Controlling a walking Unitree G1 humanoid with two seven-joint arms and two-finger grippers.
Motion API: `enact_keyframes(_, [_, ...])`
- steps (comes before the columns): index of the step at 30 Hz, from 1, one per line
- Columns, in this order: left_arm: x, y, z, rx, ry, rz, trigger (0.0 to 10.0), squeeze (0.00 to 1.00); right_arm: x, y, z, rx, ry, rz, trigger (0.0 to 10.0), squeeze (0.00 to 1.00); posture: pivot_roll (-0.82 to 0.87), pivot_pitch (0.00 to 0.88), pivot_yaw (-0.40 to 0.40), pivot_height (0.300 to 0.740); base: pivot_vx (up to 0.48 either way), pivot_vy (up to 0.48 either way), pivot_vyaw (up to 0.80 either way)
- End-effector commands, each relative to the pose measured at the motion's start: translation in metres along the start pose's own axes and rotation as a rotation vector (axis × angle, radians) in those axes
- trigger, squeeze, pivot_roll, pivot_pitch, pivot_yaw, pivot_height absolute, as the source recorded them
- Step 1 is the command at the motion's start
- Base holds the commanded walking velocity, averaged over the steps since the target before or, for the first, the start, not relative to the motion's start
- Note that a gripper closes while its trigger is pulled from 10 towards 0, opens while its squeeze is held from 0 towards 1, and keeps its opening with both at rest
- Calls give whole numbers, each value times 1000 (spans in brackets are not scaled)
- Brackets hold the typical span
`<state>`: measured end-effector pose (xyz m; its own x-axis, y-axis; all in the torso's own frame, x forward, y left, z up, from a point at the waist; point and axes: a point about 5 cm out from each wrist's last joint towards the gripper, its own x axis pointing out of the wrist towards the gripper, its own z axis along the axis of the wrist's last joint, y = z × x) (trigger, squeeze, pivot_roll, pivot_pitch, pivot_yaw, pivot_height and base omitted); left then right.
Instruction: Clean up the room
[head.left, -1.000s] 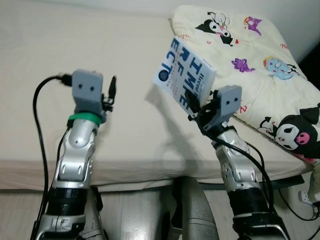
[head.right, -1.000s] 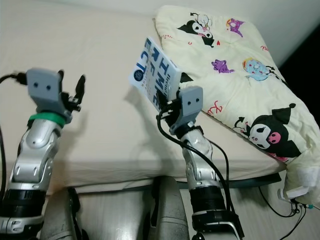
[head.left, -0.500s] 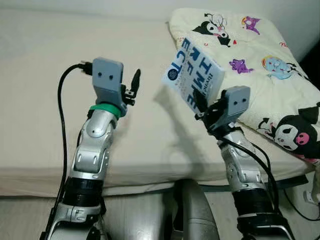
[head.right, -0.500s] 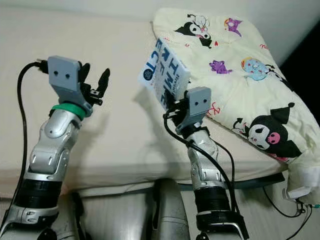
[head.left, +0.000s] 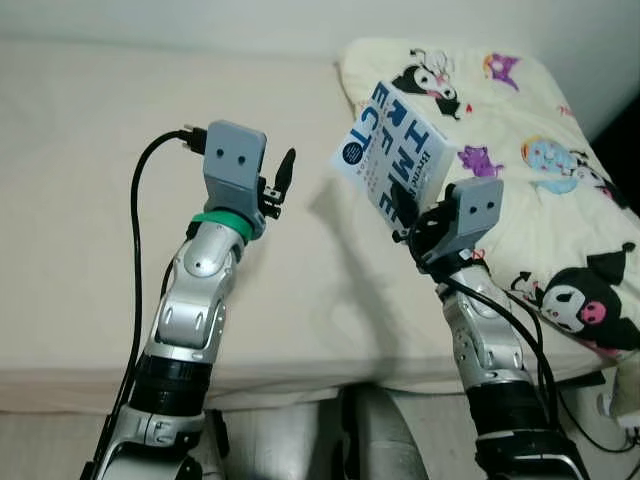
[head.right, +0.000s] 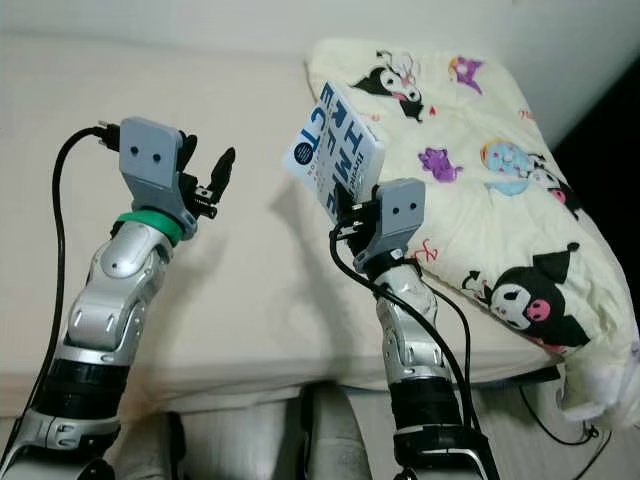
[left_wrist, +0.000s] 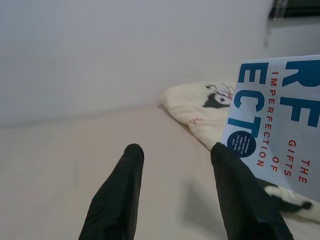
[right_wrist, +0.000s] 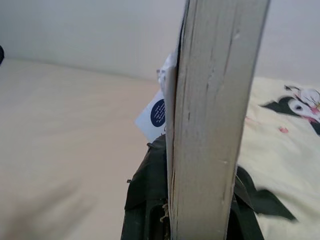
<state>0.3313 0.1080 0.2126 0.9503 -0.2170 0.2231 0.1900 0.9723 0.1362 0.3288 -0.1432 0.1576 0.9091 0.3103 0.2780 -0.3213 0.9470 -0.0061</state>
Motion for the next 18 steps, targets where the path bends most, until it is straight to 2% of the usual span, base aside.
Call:
enact_keyframes(1, [1, -7, -3, -9, 10, -23, 10000, 0, 1, -3, 7, -13, -45, -10, 10000, 0, -55, 0, -44, 682, 0, 0, 0])
enact_keyframes(18, [4, -12, -4, -20, 6, -45, 10000, 0, 4, -5, 9, -25, -50, -13, 10000, 0, -56, 0, -43, 726, 0, 0, 0])
